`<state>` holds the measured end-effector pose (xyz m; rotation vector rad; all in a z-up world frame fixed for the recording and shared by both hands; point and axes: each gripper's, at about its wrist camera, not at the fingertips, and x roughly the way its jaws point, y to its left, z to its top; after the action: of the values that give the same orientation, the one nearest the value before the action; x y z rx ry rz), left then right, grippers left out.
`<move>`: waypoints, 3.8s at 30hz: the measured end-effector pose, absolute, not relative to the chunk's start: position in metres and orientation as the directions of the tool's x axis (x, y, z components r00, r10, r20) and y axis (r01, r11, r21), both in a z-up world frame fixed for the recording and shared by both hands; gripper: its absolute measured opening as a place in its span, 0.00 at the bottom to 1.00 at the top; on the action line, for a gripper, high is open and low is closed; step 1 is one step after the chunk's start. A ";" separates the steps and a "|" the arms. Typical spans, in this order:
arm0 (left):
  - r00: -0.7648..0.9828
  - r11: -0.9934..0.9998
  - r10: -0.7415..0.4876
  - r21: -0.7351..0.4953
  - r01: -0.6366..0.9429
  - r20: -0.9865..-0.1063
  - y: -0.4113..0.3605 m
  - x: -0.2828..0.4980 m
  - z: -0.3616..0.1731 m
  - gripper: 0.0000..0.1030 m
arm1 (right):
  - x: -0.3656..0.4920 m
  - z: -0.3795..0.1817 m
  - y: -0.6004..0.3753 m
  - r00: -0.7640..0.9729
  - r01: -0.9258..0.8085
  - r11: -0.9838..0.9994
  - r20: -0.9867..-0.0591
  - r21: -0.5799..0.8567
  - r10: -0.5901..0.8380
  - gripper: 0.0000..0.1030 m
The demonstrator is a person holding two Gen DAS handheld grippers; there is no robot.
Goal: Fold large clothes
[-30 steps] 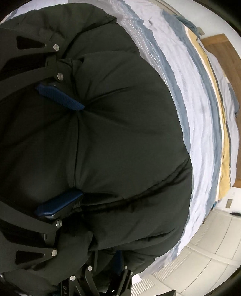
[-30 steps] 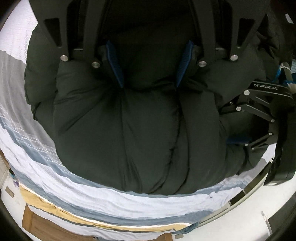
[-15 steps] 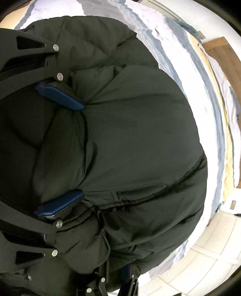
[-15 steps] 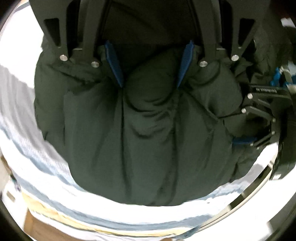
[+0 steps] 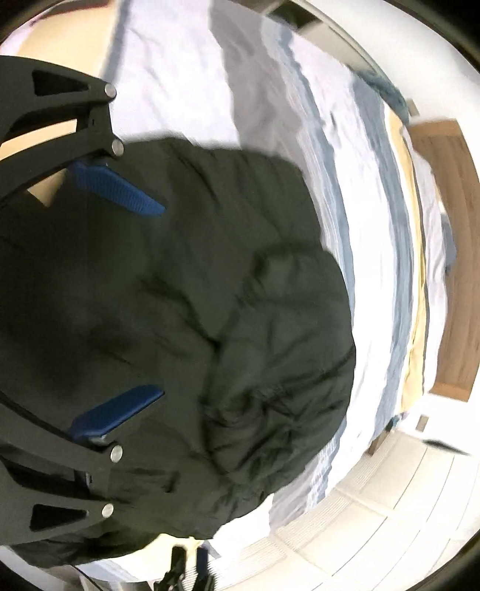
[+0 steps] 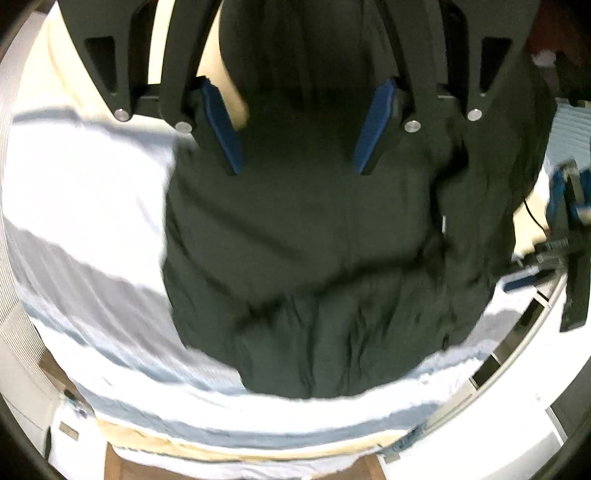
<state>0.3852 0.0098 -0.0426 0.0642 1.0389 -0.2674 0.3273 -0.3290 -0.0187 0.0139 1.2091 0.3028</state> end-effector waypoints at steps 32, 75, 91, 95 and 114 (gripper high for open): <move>0.100 0.911 -0.253 -0.272 -0.310 -0.962 0.227 0.181 -0.166 0.95 | 0.092 -0.130 -0.436 -0.041 0.310 0.882 -0.922 0.355 0.385 0.71; 0.316 0.815 -0.456 -0.533 -0.228 -0.832 0.184 0.281 -0.058 0.07 | 0.219 0.013 -0.400 0.279 0.109 0.814 -0.803 0.571 0.526 0.08; 0.464 0.753 -0.483 -0.623 -0.212 -0.742 0.172 0.421 -0.004 0.07 | 0.355 0.076 -0.434 0.507 0.187 0.794 -0.749 0.578 0.426 0.08; 0.463 0.724 -0.493 -0.642 -0.250 -0.736 0.171 0.460 -0.025 0.07 | 0.391 0.058 -0.438 0.509 0.245 0.778 -0.759 0.579 0.405 0.08; 0.455 0.681 -0.457 -0.630 -0.373 -0.764 0.157 0.588 -0.120 0.09 | 0.521 -0.053 -0.465 0.506 0.461 0.674 -0.795 0.577 0.335 0.08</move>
<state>0.5883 0.1567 -0.1196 -0.8686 1.1377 -0.0610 0.5207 -0.4650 -0.0533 0.8711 1.0741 -0.0889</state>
